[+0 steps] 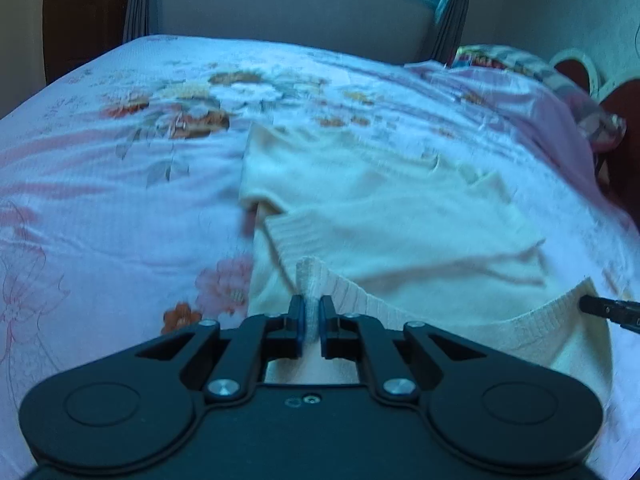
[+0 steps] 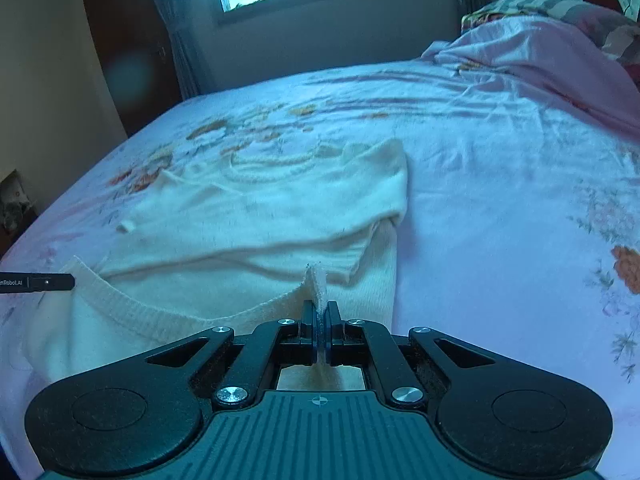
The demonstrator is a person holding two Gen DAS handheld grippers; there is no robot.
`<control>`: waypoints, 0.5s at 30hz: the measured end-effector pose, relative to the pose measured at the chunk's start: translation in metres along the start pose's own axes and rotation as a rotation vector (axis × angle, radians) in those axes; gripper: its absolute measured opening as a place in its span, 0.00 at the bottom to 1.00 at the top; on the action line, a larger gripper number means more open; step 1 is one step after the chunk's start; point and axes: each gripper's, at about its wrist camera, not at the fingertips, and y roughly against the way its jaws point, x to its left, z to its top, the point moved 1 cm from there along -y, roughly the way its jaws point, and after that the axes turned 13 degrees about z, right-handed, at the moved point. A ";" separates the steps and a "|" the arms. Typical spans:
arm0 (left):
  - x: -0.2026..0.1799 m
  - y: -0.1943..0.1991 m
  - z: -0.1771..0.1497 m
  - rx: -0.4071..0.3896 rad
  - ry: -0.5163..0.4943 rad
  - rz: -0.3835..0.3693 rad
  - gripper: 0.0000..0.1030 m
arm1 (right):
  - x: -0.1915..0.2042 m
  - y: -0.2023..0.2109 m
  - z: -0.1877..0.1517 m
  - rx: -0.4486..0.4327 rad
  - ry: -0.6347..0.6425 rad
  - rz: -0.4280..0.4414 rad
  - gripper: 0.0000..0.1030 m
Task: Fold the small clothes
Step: 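Lift the hem with both grippers and fold it toward the collar, release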
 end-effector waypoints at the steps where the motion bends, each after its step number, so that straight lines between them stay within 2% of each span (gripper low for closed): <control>1: -0.001 0.002 0.007 -0.016 0.008 -0.007 0.05 | 0.001 0.002 0.007 -0.020 0.005 -0.003 0.03; 7: -0.009 -0.005 0.053 -0.088 0.046 -0.020 0.05 | 0.001 -0.007 0.053 -0.102 0.049 -0.023 0.03; 12: -0.013 -0.041 0.098 -0.106 0.089 -0.008 0.05 | -0.019 -0.042 0.101 -0.141 0.047 -0.035 0.03; 15: -0.019 -0.068 0.123 -0.117 0.081 0.005 0.05 | -0.037 -0.070 0.128 -0.152 0.038 -0.044 0.03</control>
